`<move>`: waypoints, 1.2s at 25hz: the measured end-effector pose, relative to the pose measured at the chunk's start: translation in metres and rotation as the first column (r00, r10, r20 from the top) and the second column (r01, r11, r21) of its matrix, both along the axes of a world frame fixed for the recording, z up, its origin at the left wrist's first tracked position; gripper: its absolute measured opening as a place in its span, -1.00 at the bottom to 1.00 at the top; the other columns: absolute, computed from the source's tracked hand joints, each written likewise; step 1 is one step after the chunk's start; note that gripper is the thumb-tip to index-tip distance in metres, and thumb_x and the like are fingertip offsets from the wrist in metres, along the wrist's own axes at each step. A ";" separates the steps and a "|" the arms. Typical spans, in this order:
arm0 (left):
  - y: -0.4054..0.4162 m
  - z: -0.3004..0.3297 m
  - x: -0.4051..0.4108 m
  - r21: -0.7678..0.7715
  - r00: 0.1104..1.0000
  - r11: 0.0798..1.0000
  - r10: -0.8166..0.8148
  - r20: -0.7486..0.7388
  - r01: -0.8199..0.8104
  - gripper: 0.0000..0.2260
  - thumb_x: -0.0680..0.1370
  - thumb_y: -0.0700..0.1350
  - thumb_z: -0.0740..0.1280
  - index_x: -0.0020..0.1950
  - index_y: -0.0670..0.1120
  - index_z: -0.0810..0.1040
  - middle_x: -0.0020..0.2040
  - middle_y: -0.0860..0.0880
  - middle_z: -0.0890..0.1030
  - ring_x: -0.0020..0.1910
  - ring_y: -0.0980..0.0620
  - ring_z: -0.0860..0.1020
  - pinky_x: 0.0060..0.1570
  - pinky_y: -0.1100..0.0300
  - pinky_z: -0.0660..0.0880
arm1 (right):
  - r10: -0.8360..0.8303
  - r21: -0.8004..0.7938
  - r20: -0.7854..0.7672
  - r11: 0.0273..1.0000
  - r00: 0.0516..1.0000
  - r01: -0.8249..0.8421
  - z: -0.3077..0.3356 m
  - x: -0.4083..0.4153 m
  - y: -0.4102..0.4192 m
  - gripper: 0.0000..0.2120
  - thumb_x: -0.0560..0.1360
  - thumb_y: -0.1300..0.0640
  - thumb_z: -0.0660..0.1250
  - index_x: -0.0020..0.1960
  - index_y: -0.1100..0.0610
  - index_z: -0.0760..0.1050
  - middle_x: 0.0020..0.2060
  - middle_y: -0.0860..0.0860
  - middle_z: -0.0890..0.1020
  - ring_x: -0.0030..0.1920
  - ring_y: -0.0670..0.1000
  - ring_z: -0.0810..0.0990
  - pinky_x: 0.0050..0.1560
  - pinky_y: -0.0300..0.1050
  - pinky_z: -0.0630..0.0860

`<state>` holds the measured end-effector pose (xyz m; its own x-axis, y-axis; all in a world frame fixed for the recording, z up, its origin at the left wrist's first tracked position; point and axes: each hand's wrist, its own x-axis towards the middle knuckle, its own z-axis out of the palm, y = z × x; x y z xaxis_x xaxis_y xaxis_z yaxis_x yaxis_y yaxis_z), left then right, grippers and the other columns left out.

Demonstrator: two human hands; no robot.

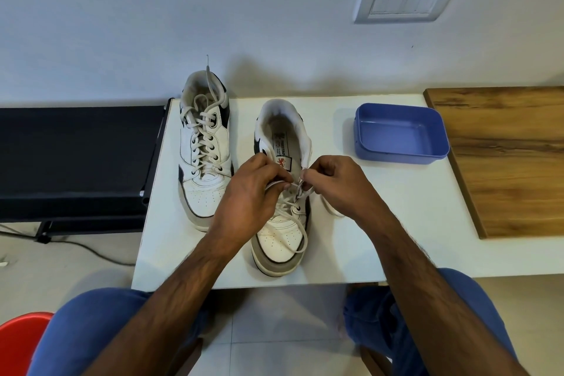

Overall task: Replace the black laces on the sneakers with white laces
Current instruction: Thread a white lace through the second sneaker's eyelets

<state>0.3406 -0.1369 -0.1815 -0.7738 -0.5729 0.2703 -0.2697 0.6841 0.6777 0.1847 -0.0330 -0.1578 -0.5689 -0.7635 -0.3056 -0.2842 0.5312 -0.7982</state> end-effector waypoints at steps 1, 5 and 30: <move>0.000 -0.001 0.000 -0.004 1.000 1.000 0.003 0.002 -0.003 -0.91 0.53 -0.24 0.49 0.01 -0.11 0.69 -0.09 0.09 0.48 -0.13 0.18 0.50 -0.09 0.35 0.46 | 0.002 -0.001 -0.001 1.000 1.000 -0.002 0.000 0.000 0.000 -0.73 0.35 -0.14 0.32 -0.23 0.04 0.63 -0.29 -0.04 0.71 -0.17 0.04 0.68 0.01 0.23 0.62; 0.001 -0.006 -0.002 0.008 1.000 1.000 0.011 -0.016 -0.011 -0.90 0.53 -0.26 0.48 0.02 -0.12 0.68 -0.08 0.07 0.48 -0.09 0.11 0.54 -0.07 0.16 0.56 | 0.009 -0.007 -0.005 1.000 1.000 -0.009 -0.001 -0.001 0.000 -0.76 0.37 -0.12 0.33 -0.22 0.04 0.63 -0.30 -0.05 0.70 -0.17 0.04 0.68 0.00 0.22 0.62; 0.003 -0.013 -0.007 0.021 0.998 0.998 0.055 -0.008 -0.055 -0.85 0.49 -0.25 0.50 0.00 -0.05 0.69 -0.09 0.07 0.47 -0.10 0.15 0.51 -0.13 0.20 0.53 | 0.029 -0.022 -0.020 0.999 0.999 -0.029 -0.004 -0.003 0.001 -0.75 0.42 -0.15 0.36 -0.21 0.02 0.62 -0.28 -0.06 0.70 -0.18 0.01 0.66 -0.01 0.17 0.63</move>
